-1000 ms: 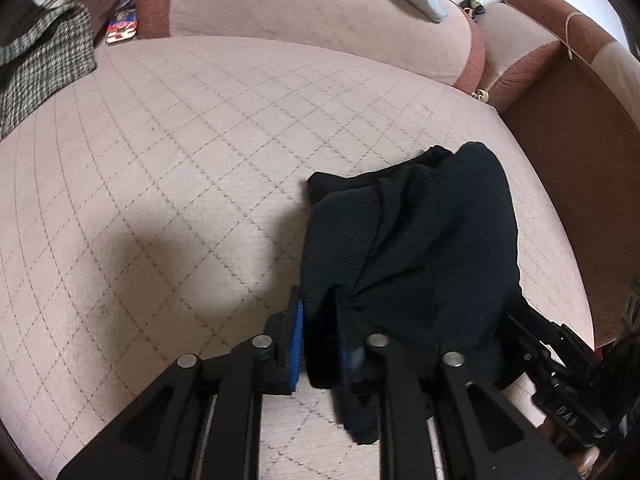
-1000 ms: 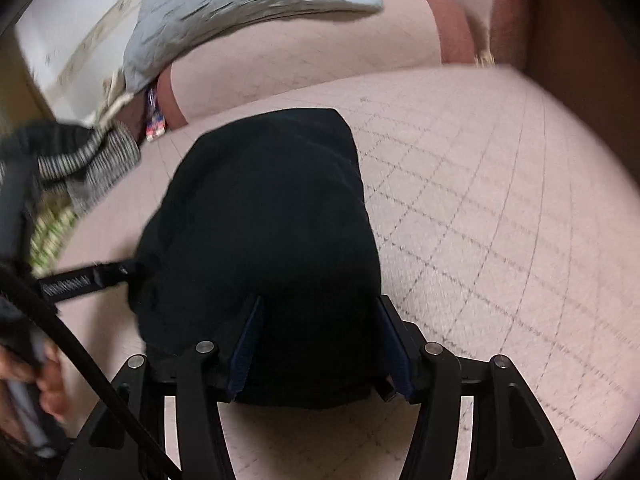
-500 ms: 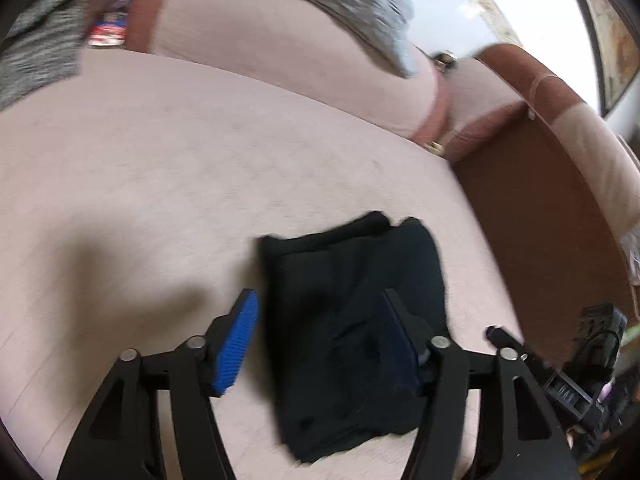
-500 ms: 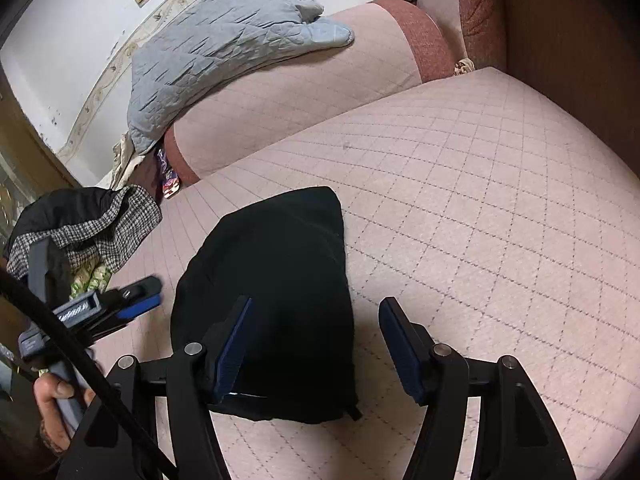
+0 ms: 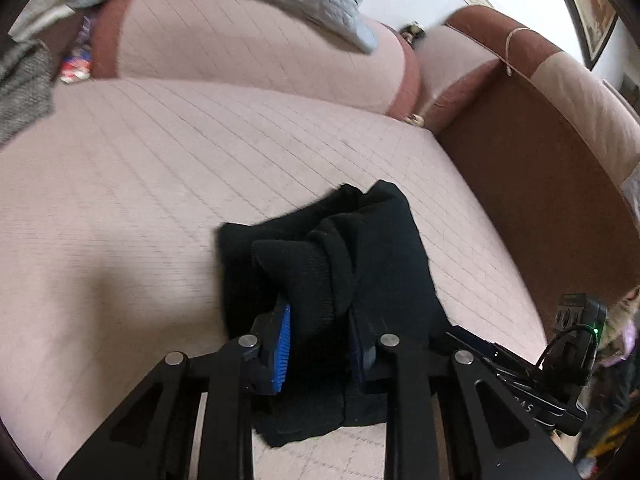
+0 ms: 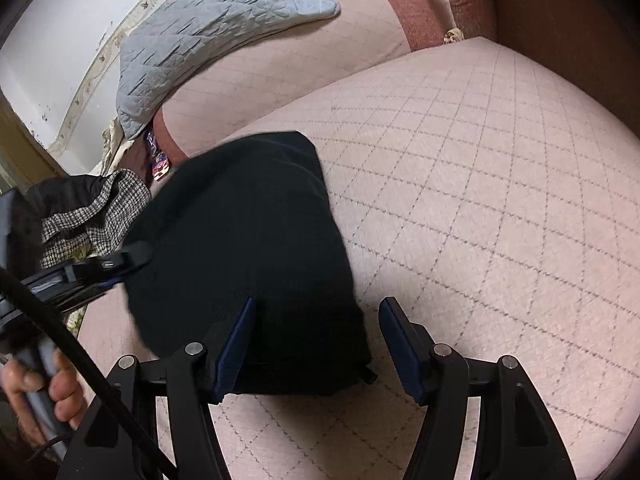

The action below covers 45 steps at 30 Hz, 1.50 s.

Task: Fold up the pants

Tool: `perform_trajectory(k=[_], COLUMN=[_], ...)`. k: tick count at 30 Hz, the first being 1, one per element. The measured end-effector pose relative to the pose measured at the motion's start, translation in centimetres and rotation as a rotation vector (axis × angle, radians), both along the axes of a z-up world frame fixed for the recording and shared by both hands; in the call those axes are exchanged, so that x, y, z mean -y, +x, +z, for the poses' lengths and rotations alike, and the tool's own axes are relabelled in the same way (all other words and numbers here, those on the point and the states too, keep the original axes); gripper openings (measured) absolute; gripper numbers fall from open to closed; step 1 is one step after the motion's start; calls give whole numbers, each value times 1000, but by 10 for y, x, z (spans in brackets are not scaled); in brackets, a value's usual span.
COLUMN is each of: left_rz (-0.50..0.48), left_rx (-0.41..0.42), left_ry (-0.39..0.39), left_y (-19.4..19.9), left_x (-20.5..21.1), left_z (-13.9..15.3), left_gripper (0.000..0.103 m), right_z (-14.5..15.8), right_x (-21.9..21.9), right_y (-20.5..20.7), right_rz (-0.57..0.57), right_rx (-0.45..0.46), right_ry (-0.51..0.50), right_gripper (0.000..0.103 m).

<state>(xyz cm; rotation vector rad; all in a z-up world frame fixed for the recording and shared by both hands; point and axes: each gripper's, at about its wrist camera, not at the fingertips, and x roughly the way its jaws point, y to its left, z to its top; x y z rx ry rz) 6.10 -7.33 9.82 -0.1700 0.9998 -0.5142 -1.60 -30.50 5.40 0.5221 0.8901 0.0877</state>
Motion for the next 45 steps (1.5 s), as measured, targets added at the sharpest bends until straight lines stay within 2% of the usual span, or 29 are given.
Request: perform_trajectory(k=[3, 6, 7, 10, 12, 15, 17, 18, 21, 24, 26, 28, 30, 32, 34, 36, 38, 42, 45], left_rz=[42, 50, 51, 94, 127, 177, 163, 150, 101, 132, 171, 176, 152, 131, 130, 157, 170, 134, 84], left_rx=[-12, -113, -158, -206, -155, 5, 56, 63, -27, -115, -166, -161, -144, -131, -151, -158, -137, -63, -42], left_ry=[90, 164, 157, 17, -14, -18, -64, -93, -151, -95, -99, -126, -100, -92, -120, -161, -162, -97, -16], left_y=[5, 23, 29, 29, 20, 4, 0, 2, 23, 45, 56, 58, 56, 55, 59, 55, 47, 26, 16], left_x=[0, 5, 2, -17, -28, -32, -28, -24, -6, 5, 0, -6, -4, -4, -10, -22, -30, -23, -6], left_z=[-8, -37, -47, -45, -30, 2, 14, 16, -5, -41, -64, -67, -66, -64, -60, -53, -43, -27, -35], left_gripper=[25, 39, 43, 43, 43, 43, 45, 46, 47, 47, 46, 46, 46, 46, 46, 47, 48, 52, 53], right_z=[-4, 2, 5, 25, 39, 55, 60, 60, 49, 20, -3, -24, -34, -30, -19, -2, 10, 29, 34], right_x=[-8, -14, -13, -5, 3, 10, 12, 10, -1, -9, -12, -11, -7, -8, -9, -3, 5, 15, 6], right_y=[3, 3, 2, -3, 0, 22, 46, 62, 114, 159, 186, 204, 209, 210, 207, 190, 172, 114, 69], right_rz=[22, 35, 38, 34, 33, 42, 76, 99, 165, 201, 162, 126, 98, 88, 83, 76, 77, 77, 61], right_rx=[-9, 2, 8, 54, 84, 104, 104, 93, 31, -73, -148, -215, -229, -212, -180, -114, -78, -22, 13], right_ry=[3, -20, -22, -30, -40, -25, 32, 64, 153, 270, 265, 253, 293, 279, 227, 224, 233, 177, 1], right_gripper=[69, 69, 69, 69, 69, 69, 69, 65, 55, 55, 55, 53, 53, 53, 53, 54, 55, 55, 54])
